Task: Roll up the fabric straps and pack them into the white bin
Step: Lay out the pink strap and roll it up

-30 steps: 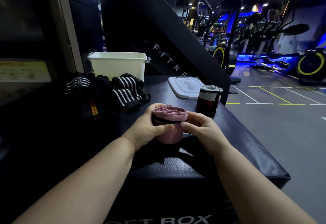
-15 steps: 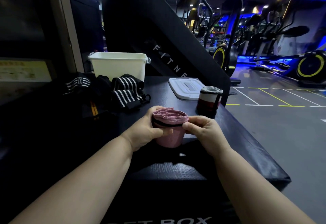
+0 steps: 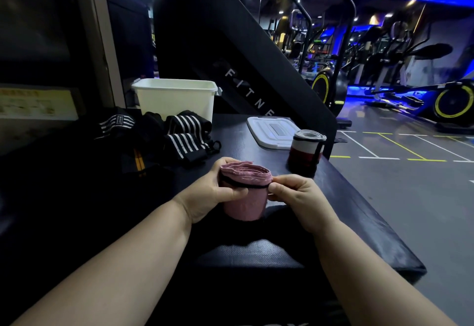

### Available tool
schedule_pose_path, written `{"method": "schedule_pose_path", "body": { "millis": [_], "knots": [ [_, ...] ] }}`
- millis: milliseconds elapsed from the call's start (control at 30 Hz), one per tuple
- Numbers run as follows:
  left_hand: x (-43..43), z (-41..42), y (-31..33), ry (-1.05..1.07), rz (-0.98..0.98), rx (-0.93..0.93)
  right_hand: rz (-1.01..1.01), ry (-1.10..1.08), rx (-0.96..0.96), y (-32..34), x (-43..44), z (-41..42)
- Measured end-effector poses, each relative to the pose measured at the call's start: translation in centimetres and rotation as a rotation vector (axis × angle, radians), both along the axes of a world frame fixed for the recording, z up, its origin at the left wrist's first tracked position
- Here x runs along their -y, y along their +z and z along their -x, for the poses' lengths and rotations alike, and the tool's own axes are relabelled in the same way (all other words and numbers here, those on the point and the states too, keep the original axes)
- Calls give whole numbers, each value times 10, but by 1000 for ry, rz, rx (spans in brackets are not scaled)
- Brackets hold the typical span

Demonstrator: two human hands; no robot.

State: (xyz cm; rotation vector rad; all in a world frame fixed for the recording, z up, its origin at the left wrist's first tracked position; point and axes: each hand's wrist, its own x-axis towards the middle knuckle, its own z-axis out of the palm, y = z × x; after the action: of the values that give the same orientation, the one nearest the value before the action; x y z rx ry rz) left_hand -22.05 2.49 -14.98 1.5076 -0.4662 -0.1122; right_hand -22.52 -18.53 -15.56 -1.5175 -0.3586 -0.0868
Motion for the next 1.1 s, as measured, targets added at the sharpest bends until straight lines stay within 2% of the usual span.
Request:
{"method": "schedule_pose_path", "body": {
  "millis": [267,400,500,667,733,800,867,1000,1100],
  "knots": [
    [0,2,-1,9,19,6,16,-27,-5,-1,0,0],
    [5,2,-2,119,112,-8,136,-11,43,-5,-4,-1],
    [5,0,-2,183,151,-4,325,-20,114,-6,-10,1],
    [5,1,0,167,62,50,319,-70,182,-3,-10,4],
    [6,2,2,201,6,110,302,-137,212,-4,-10,6],
    [7,1,1,219,29,140,329,-231,262,-4,-10,8],
    [9,1,0,240,42,155,390,-301,361,-6,-10,8],
    [9,-1,-3,269,-55,178,463,-463,544,-10,-7,2],
    [7,0,-3,274,-107,233,463,-548,486,-7,-9,-1]
  ]
}}
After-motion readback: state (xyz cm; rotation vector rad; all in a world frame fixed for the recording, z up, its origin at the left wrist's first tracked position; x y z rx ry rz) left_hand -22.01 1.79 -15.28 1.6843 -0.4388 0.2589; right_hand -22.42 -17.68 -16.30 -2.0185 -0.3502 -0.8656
